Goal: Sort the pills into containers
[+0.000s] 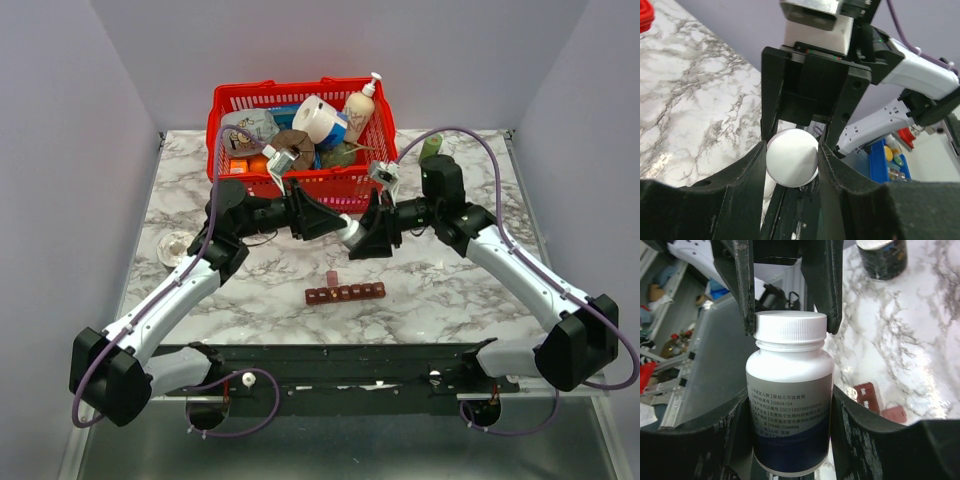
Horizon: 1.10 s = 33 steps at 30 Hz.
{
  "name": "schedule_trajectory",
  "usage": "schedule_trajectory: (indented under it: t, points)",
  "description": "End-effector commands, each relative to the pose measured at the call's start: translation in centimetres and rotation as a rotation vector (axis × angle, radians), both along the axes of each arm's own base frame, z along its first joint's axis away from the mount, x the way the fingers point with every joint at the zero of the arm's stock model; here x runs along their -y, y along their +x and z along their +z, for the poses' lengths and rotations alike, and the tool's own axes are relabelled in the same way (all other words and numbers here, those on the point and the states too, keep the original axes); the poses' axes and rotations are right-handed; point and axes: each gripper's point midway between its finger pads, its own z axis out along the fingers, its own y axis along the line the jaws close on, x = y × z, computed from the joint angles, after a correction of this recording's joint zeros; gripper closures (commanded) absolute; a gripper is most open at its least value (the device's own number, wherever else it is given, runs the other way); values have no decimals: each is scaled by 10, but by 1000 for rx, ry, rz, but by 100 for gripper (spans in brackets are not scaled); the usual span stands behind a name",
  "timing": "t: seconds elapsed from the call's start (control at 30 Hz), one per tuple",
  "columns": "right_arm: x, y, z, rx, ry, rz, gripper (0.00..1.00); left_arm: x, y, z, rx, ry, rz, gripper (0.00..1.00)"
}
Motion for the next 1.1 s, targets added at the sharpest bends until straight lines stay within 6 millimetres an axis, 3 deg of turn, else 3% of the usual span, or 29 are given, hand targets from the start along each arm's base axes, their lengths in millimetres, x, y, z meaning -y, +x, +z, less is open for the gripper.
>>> schedule_trajectory:
  t: [0.0,0.07,0.17,0.2,0.33,0.57,0.77,0.87,1.07]
  points:
    - [-3,-11,42,112,142,86,89,3,-43,0,3,-3,-262,79]
    - [-3,-11,43,127,151,87,89,-2,-37,2,-18,-13,-239,74]
    - [-2,-10,44,155,152,67,90,-12,-18,8,-48,-37,-155,57]
    - [-1,-9,44,171,153,62,90,-15,-10,7,-67,-37,-111,47]
    - [-2,-6,38,175,140,46,90,-24,7,7,-68,1,-12,29]
    - [-5,4,36,169,125,12,90,-29,5,17,-26,32,9,24]
    - [-4,8,31,192,101,-4,90,-43,3,38,24,-22,77,5]
    - [-3,13,27,247,80,-17,90,-50,8,36,-10,-15,143,1]
    - [4,42,10,463,-29,-107,90,-58,30,8,-346,43,327,1]
